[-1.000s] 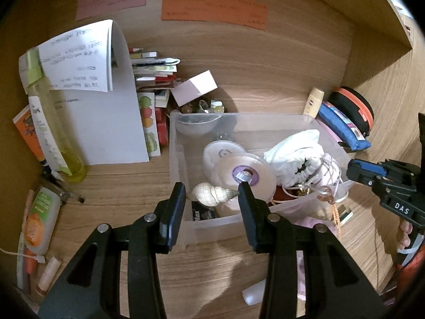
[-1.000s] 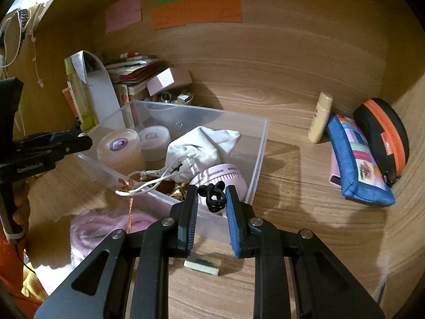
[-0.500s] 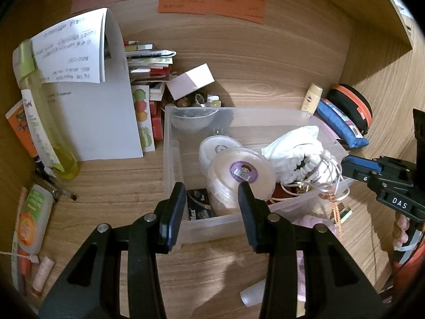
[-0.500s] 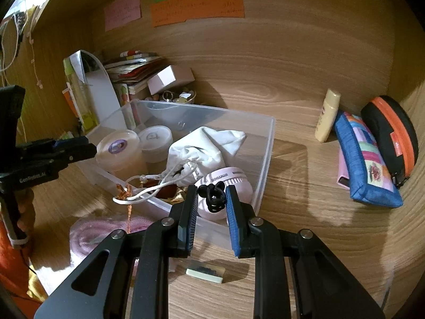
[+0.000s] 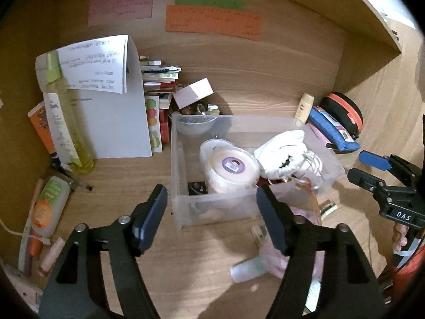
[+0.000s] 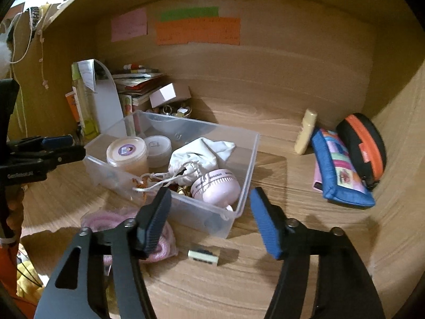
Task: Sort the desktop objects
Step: 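Open both grippers inside the box and withdraw them, then grasp the bagged pink rope with left gripper while right gripper grasps the black-and-white block, then carry the pink rope bag into the box with left gripper while right gripper carries the block in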
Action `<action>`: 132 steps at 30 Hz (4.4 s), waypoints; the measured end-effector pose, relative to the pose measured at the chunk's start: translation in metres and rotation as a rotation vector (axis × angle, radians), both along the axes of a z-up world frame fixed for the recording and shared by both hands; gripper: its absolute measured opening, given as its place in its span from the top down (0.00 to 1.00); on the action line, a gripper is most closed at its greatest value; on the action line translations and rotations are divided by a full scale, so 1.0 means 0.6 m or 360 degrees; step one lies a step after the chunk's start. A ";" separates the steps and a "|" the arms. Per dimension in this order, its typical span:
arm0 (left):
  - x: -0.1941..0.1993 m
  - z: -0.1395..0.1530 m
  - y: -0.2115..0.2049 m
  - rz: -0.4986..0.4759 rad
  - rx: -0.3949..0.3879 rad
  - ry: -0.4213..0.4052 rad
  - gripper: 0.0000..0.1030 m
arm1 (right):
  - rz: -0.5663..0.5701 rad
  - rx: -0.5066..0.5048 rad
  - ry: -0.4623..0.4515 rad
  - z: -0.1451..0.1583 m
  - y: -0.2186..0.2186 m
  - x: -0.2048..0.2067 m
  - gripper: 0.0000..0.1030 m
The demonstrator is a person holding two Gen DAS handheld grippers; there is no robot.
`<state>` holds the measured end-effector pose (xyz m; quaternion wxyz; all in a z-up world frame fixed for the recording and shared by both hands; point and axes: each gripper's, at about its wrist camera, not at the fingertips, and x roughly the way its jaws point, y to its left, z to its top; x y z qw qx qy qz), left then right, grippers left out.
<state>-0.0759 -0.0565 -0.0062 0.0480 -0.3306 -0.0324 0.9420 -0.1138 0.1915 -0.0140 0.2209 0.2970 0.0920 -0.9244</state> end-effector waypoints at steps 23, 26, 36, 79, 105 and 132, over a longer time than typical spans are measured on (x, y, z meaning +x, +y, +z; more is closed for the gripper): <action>0.019 -0.059 0.098 -0.0408 -0.0072 -0.0356 0.19 | -0.0115 0.0045 -0.0226 -0.080 0.066 0.037 0.32; 0.009 -0.068 0.118 -0.0480 -0.0100 -0.0409 0.19 | -0.0097 0.0040 -0.0264 -0.089 0.065 0.034 0.32; -0.023 -0.094 0.146 -0.0621 -0.0072 -0.0541 0.13 | -0.0013 0.0080 -0.0305 -0.105 0.038 0.020 0.32; -0.039 -0.111 0.117 -0.0491 0.0055 -0.0502 0.34 | 0.0059 0.0003 -0.0438 -0.124 0.015 -0.007 0.67; 0.026 0.011 0.047 -0.0165 0.0080 -0.0028 0.35 | 0.0029 -0.0086 -0.0204 -0.032 0.023 0.016 0.67; -0.144 0.007 0.095 -0.0244 0.0163 -0.0101 0.35 | 0.0096 -0.0087 -0.0189 -0.029 -0.008 -0.080 0.67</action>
